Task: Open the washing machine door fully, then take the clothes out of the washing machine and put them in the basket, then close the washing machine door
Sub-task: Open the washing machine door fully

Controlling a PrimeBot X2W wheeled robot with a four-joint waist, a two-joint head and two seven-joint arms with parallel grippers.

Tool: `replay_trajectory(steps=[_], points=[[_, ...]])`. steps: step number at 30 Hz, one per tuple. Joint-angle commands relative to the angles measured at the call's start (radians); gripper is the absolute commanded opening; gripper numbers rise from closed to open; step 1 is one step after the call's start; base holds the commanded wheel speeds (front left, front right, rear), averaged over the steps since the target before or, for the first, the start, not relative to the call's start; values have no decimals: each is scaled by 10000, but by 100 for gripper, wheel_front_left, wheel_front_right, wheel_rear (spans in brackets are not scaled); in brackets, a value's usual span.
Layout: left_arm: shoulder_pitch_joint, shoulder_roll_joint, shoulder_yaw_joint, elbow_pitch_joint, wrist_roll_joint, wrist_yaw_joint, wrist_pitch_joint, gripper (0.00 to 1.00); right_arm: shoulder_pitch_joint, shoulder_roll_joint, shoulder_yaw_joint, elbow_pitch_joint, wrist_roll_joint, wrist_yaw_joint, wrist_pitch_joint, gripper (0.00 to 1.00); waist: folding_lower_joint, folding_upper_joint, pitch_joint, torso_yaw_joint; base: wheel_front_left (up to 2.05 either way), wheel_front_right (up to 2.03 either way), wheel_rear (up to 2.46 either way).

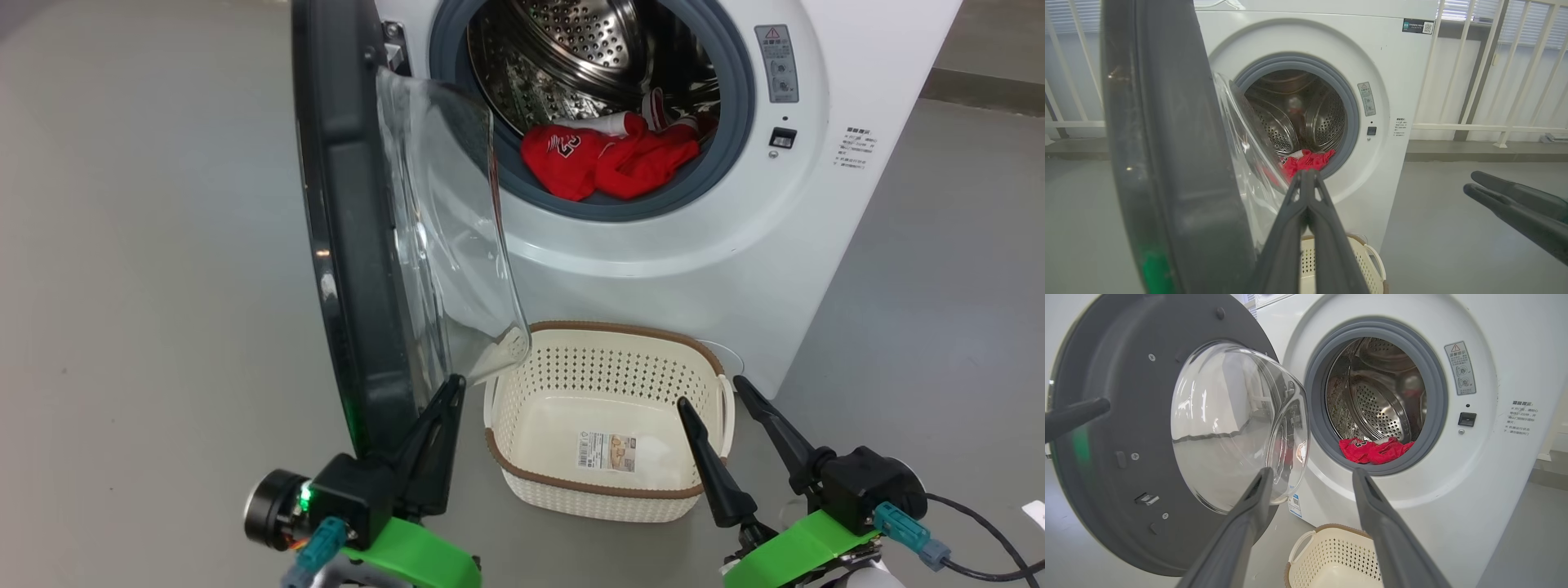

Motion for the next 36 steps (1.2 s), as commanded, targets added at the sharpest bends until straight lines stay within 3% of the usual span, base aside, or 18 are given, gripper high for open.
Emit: replay_trajectory(steps=[1,6,36], points=[[-408,48,446,-26,-115,143,31,0,-397,24,196,-226,13,63,-64,100,0,0,1,9,0,0,0],[-409,124,686,343,-40,565,90,0,-384,24,160,-234,29,63,-64,100,0,0,25,96,0,0,0],[308,900,2347,255,-668,1703,-406,0,-340,24,218,-196,-128,63,-65,100,0,0,205,458,0,0,0]])
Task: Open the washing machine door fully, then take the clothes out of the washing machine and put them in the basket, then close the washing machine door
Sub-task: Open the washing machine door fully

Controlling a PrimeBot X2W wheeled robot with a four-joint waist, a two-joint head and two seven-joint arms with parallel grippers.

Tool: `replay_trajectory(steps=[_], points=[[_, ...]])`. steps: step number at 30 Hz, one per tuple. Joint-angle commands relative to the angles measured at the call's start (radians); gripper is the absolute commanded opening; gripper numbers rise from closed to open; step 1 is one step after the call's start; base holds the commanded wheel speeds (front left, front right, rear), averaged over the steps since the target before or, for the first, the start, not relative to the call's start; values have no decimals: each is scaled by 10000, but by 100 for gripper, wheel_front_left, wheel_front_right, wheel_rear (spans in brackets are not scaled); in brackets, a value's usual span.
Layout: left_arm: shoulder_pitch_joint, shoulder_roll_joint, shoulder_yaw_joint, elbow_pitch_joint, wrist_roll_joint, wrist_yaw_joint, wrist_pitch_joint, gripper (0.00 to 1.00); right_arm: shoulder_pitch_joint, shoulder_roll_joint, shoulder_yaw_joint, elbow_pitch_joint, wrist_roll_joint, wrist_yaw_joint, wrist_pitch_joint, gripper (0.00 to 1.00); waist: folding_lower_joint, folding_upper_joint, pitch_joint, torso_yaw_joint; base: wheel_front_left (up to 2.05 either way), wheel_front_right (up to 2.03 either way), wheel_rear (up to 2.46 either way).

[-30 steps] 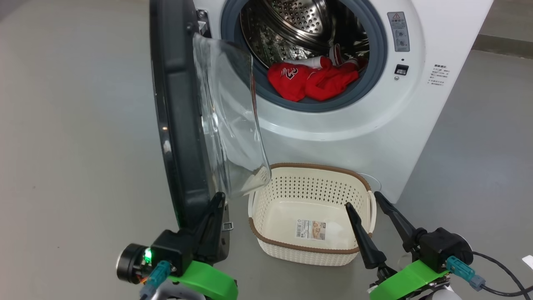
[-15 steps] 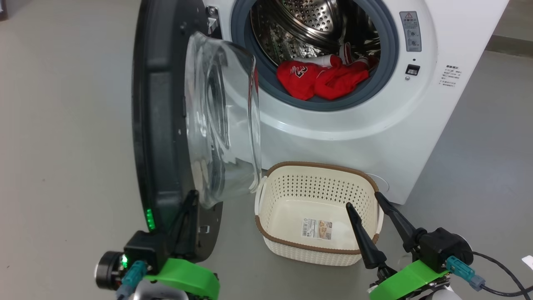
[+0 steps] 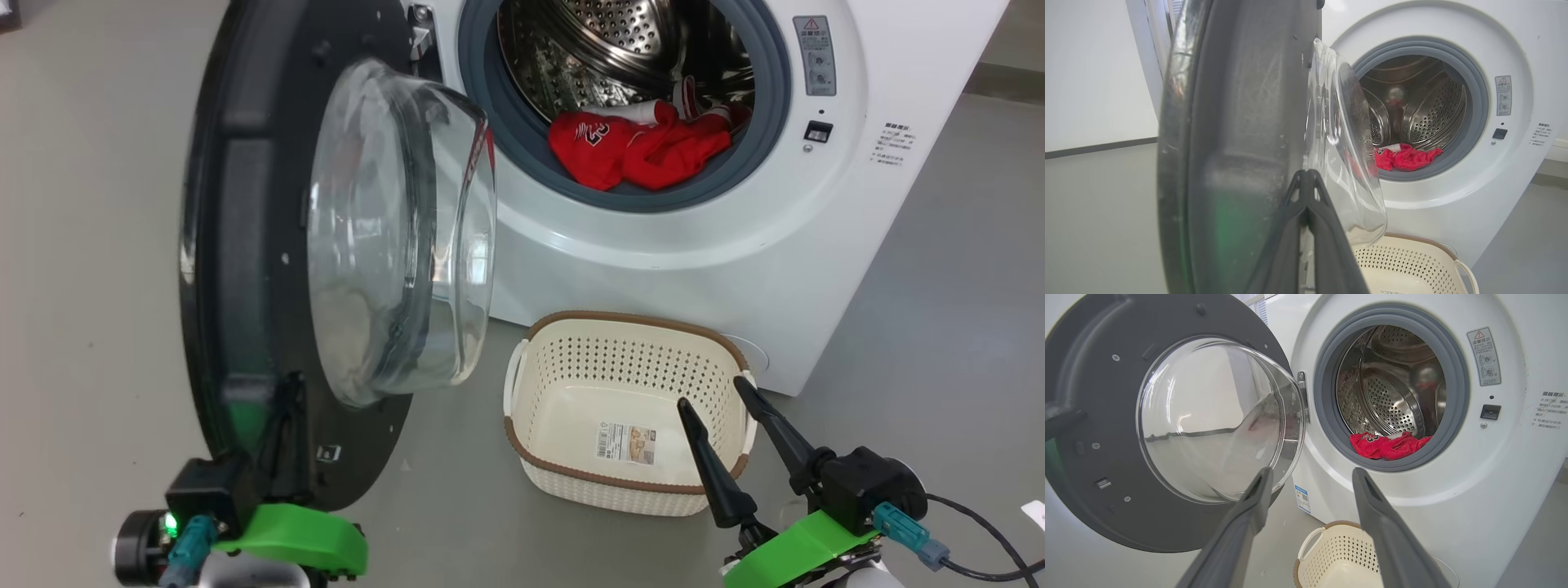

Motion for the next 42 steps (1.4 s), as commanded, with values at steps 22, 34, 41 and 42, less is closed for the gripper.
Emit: replay_trajectory(steps=[22,34,41,42], points=[[-692,968,1717,330,-414,667,-406,0,-460,24,201,-206,-676,63,-65,100,0,0,722,181,0,0,0],[-1137,1104,2194,659,-563,802,-629,0,-577,24,120,-184,-945,63,-65,100,0,0,1073,232,0,0,0],[-1414,1134,2526,1014,-710,751,-742,0,-633,24,70,-178,-1123,63,-65,100,0,0,1273,256,0,0,0],[-1465,1146,2581,1071,-735,731,-754,0,-640,24,60,-177,-1149,63,-64,100,0,0,1299,258,0,0,0]])
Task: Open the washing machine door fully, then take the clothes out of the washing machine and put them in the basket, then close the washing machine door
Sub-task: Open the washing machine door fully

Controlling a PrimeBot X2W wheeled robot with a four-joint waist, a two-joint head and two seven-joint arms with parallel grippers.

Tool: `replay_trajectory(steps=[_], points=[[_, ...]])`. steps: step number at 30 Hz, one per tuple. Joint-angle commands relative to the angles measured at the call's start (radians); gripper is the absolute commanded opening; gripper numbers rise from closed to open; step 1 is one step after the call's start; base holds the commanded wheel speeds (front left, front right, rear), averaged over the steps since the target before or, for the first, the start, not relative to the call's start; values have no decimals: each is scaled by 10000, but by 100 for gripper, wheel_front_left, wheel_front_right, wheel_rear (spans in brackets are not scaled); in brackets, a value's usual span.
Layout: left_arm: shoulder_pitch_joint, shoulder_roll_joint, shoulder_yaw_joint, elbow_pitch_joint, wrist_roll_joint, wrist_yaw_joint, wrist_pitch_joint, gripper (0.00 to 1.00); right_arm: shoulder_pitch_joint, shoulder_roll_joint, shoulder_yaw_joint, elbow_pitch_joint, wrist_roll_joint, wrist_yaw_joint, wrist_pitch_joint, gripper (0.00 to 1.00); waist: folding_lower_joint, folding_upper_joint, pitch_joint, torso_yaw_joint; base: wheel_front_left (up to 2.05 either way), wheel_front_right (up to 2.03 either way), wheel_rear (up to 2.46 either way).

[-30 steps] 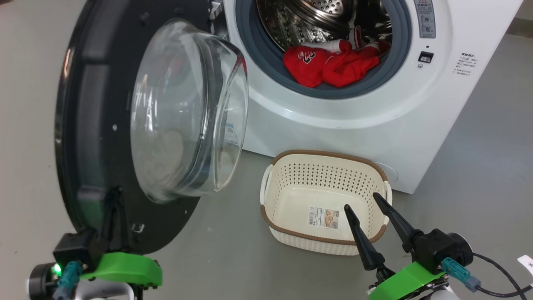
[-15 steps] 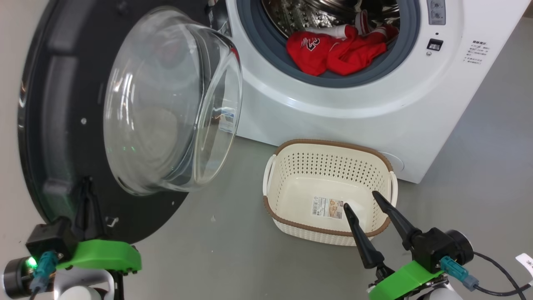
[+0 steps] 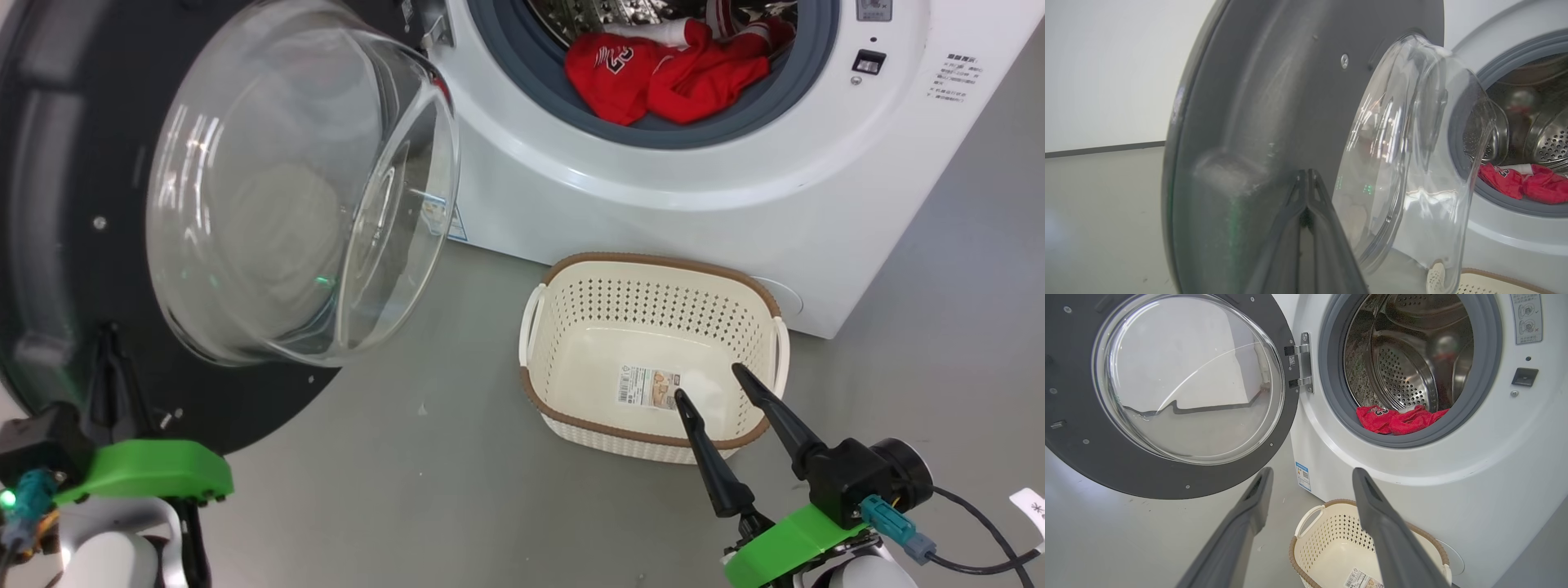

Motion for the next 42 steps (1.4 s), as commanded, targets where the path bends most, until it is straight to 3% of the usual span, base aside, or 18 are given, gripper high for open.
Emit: replay_trajectory(steps=[1,11,42], points=[[-462,495,594,-101,-106,57,-75,0,-406,34,152,-216,-120,62,-58,100,0,0,38,8,0,0,0],[-1122,393,1181,724,-267,-258,-132,0,-435,34,5,-414,-402,62,100,100,0,0,355,63,0,0,0],[-2400,330,3087,2807,1376,-1344,-137,0,-547,34,35,-808,-676,62,516,100,0,0,765,-193,0,0,0]])
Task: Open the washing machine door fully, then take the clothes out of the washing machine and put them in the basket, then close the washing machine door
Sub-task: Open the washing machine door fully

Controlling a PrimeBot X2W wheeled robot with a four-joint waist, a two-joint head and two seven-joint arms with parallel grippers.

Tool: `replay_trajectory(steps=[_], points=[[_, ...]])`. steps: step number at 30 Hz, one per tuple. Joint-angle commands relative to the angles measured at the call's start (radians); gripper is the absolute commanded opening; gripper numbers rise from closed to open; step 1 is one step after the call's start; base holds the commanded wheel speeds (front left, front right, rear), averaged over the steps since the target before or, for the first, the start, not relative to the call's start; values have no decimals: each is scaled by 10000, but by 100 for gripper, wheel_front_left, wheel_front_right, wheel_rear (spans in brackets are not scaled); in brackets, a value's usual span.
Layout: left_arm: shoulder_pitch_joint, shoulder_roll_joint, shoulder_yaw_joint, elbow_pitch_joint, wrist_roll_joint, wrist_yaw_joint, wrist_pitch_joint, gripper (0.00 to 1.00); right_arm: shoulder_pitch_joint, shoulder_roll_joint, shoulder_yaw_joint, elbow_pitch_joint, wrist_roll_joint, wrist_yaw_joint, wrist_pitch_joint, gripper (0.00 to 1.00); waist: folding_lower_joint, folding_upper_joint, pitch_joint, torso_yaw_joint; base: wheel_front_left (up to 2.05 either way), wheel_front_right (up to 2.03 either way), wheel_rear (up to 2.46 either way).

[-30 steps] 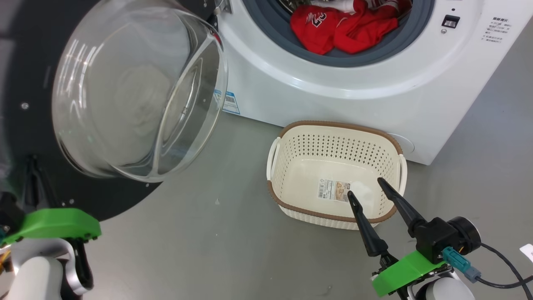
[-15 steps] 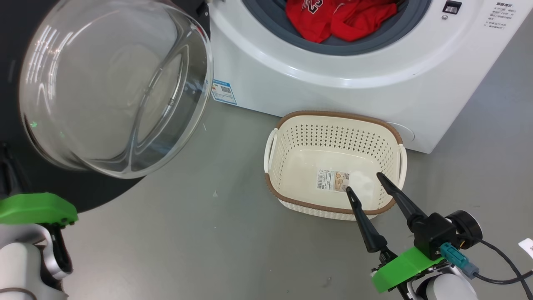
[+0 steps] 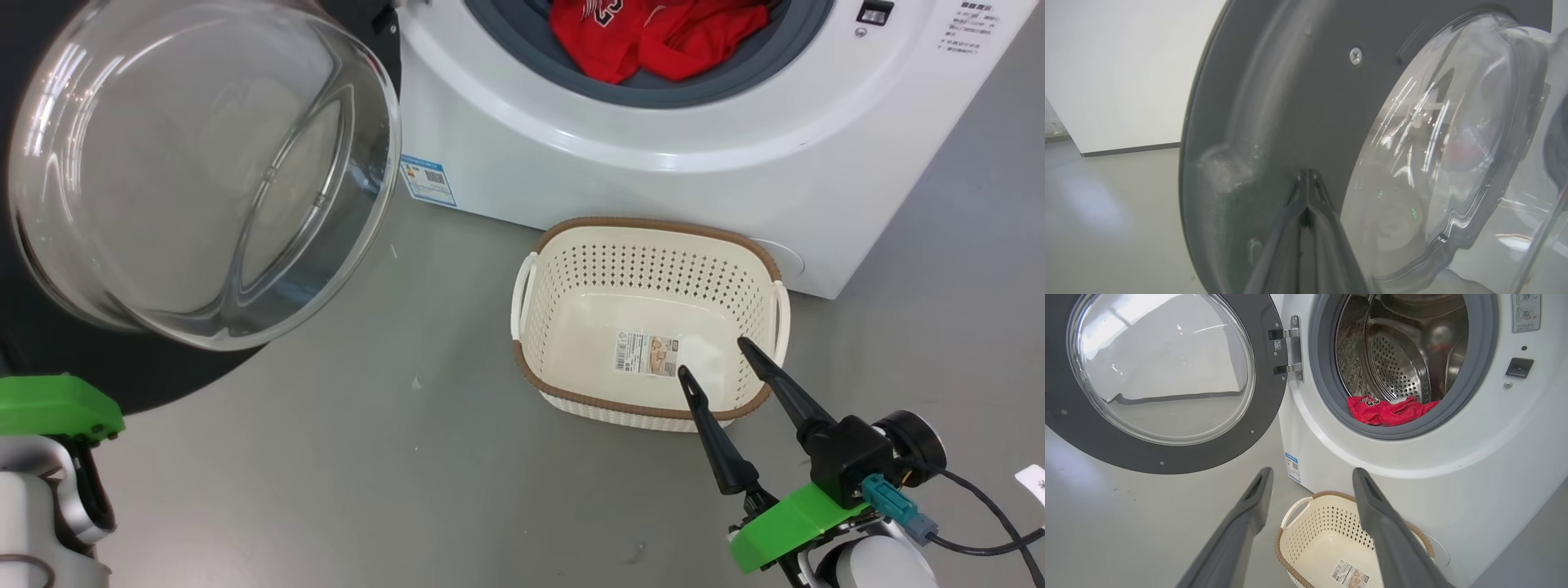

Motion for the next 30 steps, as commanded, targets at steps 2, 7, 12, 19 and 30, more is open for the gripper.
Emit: replay_trajectory(steps=[2,7,12,19,30], points=[[-218,466,489,-231,234,-99,-49,0,-324,45,259,-218,14,62,-40,100,0,0,-73,-30,0,0,0],[30,307,606,-724,551,-230,-49,4,-384,45,360,-69,214,62,-135,100,0,0,-275,-91,0,0,0],[473,177,498,-1832,1173,-142,-49,100,-436,45,496,139,504,62,-285,100,0,0,-540,-219,0,0,0],[1130,-165,254,-3901,1450,-499,-49,100,-456,45,545,412,916,62,-487,100,0,0,-932,-561,0,0,0],[2054,-555,-611,-6199,1535,-1464,-49,100,-526,45,189,573,1355,62,-594,100,0,0,-1407,-1473,0,0,0]])
